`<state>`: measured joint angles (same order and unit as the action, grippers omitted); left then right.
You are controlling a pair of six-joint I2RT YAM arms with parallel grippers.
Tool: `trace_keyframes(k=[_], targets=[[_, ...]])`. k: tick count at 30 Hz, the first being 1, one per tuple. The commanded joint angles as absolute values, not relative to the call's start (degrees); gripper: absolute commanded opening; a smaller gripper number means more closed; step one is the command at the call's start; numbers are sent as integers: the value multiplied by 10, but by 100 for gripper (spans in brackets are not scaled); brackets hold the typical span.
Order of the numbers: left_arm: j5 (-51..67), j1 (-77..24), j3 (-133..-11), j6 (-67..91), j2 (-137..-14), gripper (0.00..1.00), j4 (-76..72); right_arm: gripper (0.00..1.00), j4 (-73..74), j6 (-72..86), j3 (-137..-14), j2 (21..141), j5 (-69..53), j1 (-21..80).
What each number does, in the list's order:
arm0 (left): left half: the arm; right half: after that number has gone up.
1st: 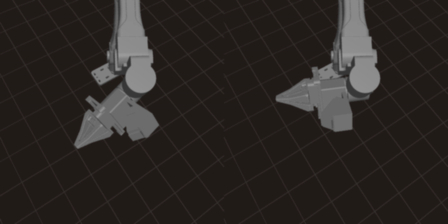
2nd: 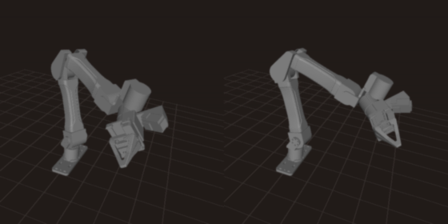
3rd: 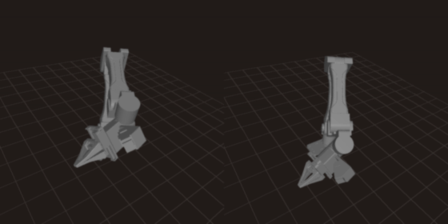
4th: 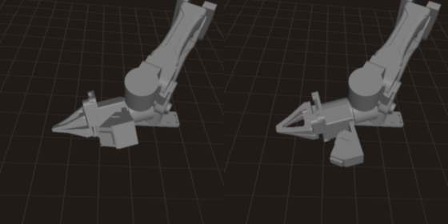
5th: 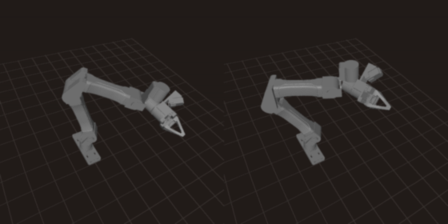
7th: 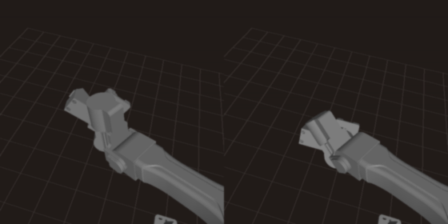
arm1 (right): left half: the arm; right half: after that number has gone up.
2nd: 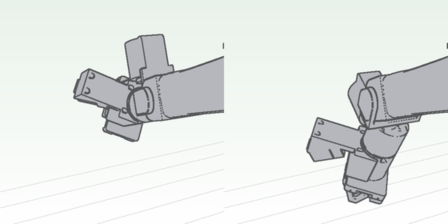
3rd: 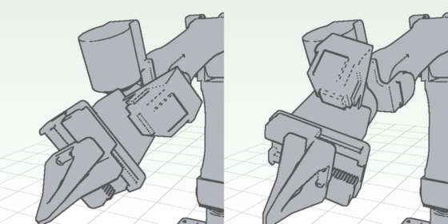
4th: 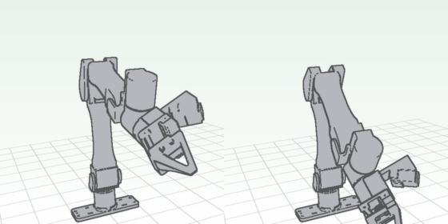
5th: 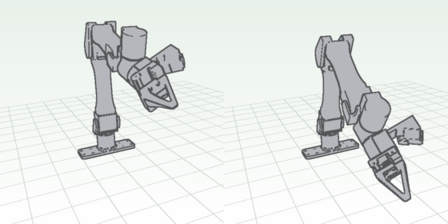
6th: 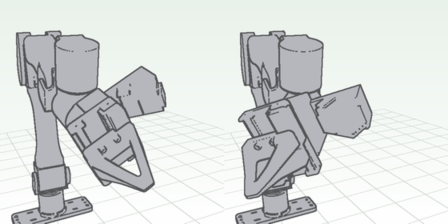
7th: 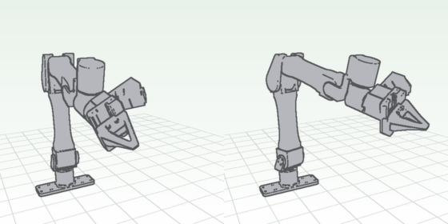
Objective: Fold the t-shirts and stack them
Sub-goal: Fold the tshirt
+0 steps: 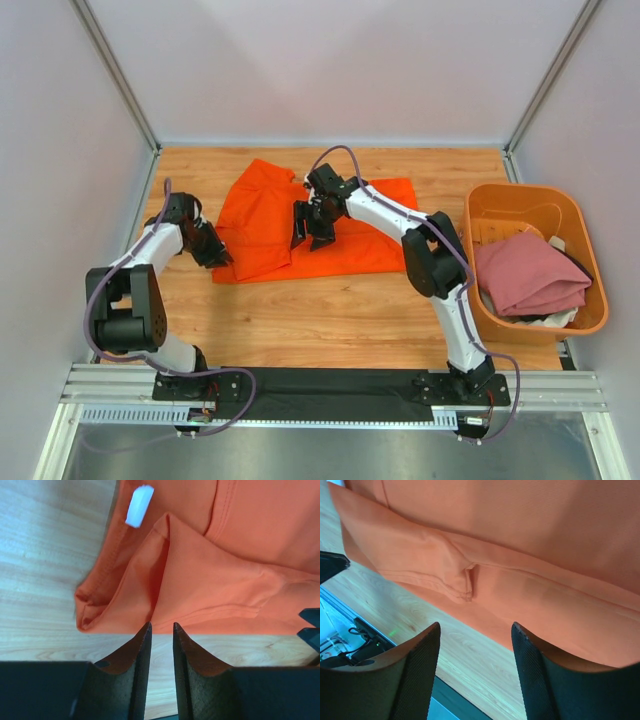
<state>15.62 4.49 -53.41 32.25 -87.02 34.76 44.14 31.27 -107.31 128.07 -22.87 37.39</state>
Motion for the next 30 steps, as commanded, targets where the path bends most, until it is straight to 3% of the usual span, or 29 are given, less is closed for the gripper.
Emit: trace_keyframes(k=[1,13,30], targets=[[159,47,-576,320,-886,31,322,63,434,327,-1088,1281,-268,364],[145,46,-642,312,-969,33,352,66,401,357,-1078,1308,-326,366],[161,46,-620,307,-975,32,330,50,365,400,-1099,1368,-354,384]])
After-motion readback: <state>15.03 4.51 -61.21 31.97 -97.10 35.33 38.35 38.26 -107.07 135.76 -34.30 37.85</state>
